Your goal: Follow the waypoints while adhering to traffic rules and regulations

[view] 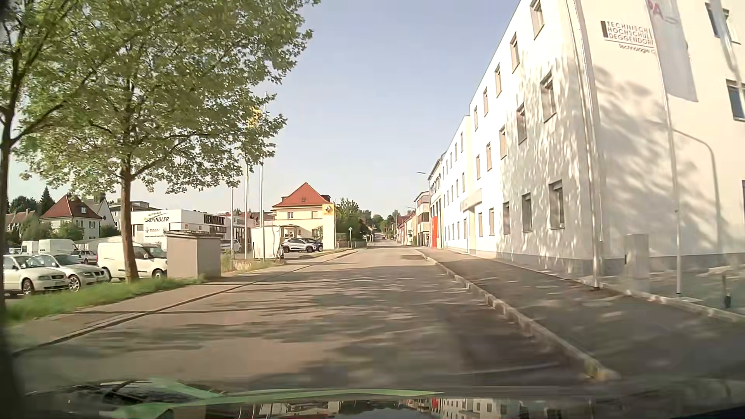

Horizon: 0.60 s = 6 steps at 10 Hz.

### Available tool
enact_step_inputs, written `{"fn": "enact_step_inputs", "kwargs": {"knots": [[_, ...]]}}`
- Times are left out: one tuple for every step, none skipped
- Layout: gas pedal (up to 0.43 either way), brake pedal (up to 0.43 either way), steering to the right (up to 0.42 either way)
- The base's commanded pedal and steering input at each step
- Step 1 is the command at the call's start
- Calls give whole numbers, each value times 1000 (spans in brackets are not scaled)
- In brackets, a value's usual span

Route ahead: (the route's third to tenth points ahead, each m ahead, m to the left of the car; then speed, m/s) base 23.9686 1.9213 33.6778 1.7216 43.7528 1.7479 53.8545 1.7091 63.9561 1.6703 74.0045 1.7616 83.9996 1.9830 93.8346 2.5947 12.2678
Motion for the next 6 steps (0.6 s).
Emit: {"fn": "enact_step_inputs", "kwargs": {"knots": [[79, 0, -4], [87, 0, -8], [87, 0, -8], [98, 0, -8], [110, 0, -8], [110, 0, -8]]}}
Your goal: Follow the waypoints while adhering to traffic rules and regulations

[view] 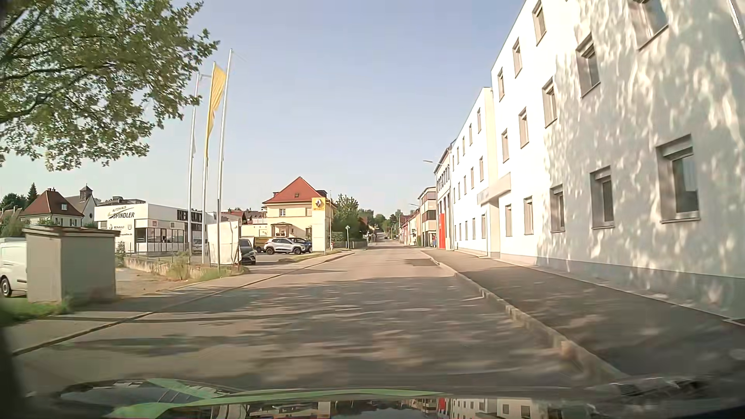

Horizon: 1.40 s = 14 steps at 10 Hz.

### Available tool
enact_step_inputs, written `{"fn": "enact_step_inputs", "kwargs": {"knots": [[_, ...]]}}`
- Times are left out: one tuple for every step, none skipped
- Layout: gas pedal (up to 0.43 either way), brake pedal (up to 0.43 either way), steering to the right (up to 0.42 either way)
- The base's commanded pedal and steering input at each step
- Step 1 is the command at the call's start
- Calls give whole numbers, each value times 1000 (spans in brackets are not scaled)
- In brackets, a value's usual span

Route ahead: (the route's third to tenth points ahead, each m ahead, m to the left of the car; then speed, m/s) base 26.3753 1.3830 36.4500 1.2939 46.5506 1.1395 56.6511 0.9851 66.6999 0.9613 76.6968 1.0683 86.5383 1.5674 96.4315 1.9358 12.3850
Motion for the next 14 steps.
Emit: {"fn": "enact_step_inputs", "kwargs": {"knots": [[110, 0, -8], [118, 0, -8], [118, 0, -8], [130, 0, -8], [130, 0, -8], [150, 0, -8], [150, 0, -8], [150, 0, -8], [150, 0, -6], [130, 0, 0], [118, 0, 4], [118, 0, 6], [118, 0, 6], [118, 0, 4]]}}
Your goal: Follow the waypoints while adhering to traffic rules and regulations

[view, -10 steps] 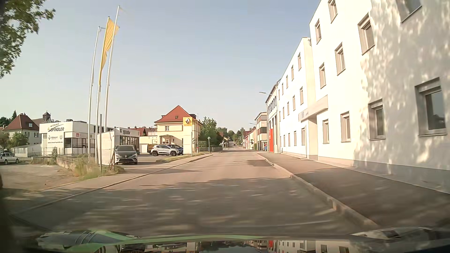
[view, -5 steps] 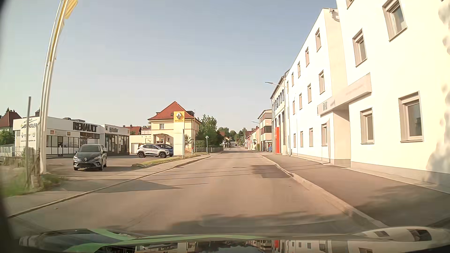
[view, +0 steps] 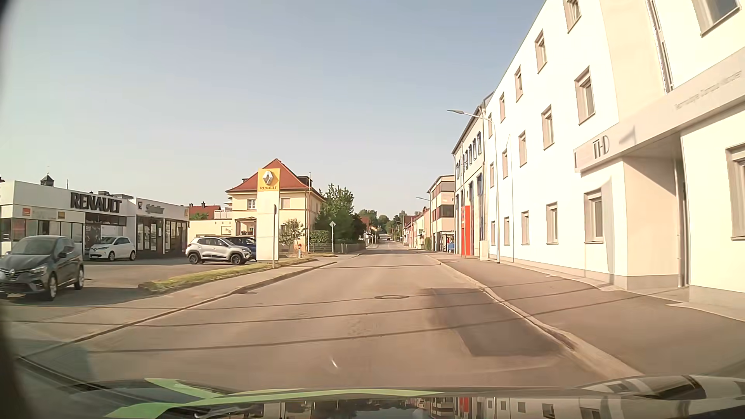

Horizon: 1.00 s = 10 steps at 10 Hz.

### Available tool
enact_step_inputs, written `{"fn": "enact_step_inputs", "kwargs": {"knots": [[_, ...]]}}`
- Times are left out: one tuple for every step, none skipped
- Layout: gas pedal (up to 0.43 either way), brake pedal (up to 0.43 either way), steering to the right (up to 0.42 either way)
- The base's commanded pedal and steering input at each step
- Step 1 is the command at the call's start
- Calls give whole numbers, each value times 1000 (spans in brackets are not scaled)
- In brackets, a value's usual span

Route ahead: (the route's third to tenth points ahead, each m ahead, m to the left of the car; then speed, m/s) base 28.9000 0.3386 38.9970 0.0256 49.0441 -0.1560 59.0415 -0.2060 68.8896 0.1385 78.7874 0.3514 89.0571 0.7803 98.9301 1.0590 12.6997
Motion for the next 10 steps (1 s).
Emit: {"fn": "enact_step_inputs", "kwargs": {"knots": [[118, 0, 3], [118, 0, 1], [118, 0, 0], [110, 0, 0], [110, 0, 0], [110, 0, 0], [118, 0, -1], [118, 0, -2], [110, 0, -1], [110, 0, -2]]}}
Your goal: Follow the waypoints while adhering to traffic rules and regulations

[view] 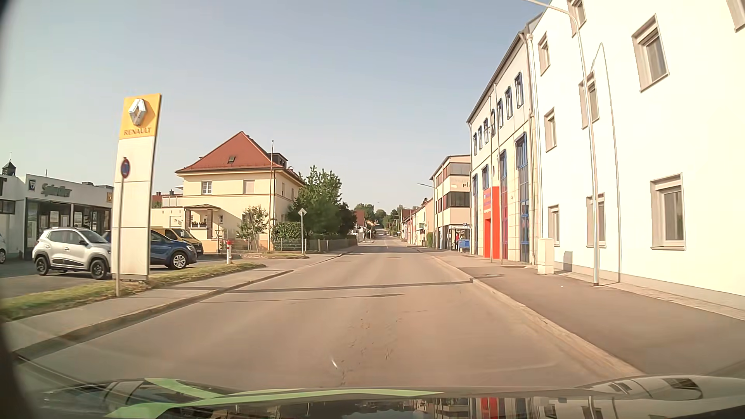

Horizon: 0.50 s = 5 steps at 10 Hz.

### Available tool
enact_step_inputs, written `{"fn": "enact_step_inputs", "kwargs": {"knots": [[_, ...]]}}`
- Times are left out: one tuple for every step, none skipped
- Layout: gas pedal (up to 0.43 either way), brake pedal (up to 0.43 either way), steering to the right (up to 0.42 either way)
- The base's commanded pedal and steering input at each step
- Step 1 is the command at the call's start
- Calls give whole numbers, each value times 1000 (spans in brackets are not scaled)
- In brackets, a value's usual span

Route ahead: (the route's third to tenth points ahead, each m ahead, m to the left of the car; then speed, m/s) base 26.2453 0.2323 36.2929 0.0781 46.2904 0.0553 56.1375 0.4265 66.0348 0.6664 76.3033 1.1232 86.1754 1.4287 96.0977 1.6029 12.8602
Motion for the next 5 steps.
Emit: {"fn": "enact_step_inputs", "kwargs": {"knots": [[67, 0, -2], [39, 0, -1], [39, 0, 0], [39, 0, 0], [39, 0, 0]]}}
